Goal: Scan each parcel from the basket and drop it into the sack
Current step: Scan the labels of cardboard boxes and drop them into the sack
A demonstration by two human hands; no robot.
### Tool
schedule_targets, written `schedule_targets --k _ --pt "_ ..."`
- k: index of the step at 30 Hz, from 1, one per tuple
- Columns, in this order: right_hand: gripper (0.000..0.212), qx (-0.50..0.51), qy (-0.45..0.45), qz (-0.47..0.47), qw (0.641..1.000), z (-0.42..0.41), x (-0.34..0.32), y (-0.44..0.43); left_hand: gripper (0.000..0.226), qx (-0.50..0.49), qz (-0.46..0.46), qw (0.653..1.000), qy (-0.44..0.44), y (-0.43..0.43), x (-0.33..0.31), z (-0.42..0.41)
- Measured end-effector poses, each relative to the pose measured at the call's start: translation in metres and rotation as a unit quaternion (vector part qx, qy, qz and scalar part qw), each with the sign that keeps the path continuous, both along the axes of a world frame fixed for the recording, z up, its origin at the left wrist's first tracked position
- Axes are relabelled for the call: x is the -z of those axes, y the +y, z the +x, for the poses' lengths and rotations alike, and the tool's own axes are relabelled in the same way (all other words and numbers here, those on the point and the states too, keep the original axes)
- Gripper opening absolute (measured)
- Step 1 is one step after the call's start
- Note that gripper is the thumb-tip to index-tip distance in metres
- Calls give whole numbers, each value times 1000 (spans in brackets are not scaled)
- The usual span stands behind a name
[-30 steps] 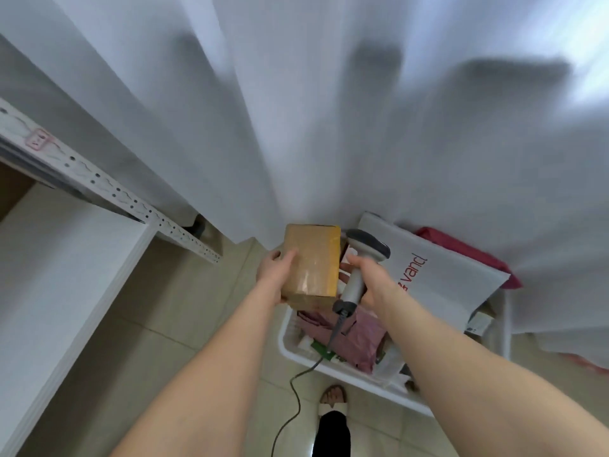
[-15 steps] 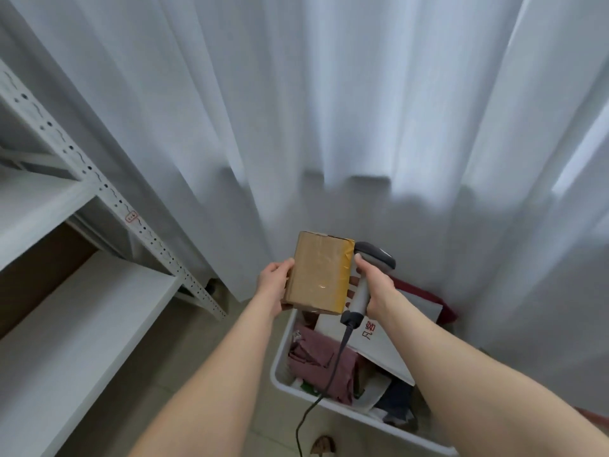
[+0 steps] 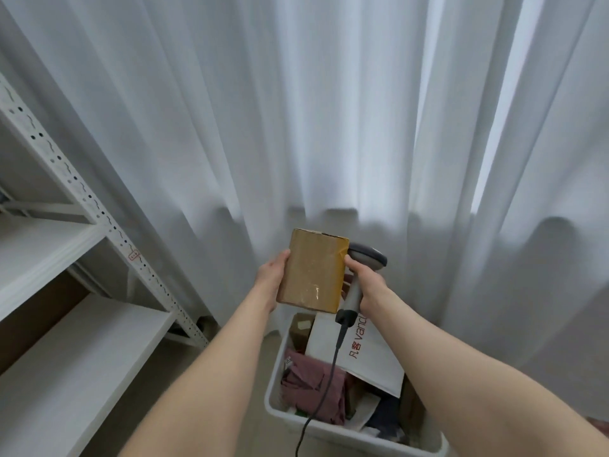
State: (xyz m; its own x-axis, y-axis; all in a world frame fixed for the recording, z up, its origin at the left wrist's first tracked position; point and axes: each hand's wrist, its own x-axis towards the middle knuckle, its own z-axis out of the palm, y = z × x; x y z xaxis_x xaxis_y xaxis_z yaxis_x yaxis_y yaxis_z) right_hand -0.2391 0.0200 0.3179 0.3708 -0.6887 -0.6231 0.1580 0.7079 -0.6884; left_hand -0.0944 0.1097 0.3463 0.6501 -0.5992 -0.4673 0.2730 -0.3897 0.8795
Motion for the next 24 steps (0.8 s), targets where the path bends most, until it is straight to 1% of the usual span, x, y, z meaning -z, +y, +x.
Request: schedule_targets --k 2,4,8,10,12,13,17,19,20,22,23,24 --pt "46 -2 4 -12 1000 5 -8 5 39 39 11 997 -62 4 -7 5" --pt "45 -1 0 -14 1000 10 -15 11 44 57 10 994 -96 11 -16 11" --pt "49 21 -19 -7 1000 17 -26 21 46 114 -20 986 -119 24 -33 23" --pt "60 28 -26 -5 999 21 -32 25 54 143 -25 982 -121 27 -40 25" --pt "68 29 -33 -6 999 23 -40 29 55 137 -44 983 -114 30 -47 26" --pt "69 30 -36 -6 999 24 -44 30 52 127 -55 984 -109 32 -50 26" --pt "58 19 -50 -12 999 24 -60 34 37 110 -86 985 -99 35 -63 29" --pt "55 21 -52 -15 998 25 -66 36 33 92 -94 986 -106 35 -67 31" --pt "55 23 -49 -15 998 26 -68 37 34 82 -93 986 -111 35 -69 31" --pt "52 17 -42 -18 999 27 -71 40 47 71 -88 988 -107 35 -73 33" --pt "48 11 -41 -20 999 28 -72 41 53 72 -85 989 -93 36 -74 33" --pt "45 3 -39 -23 999 30 -73 42 54 72 -90 991 -73 37 -77 32"
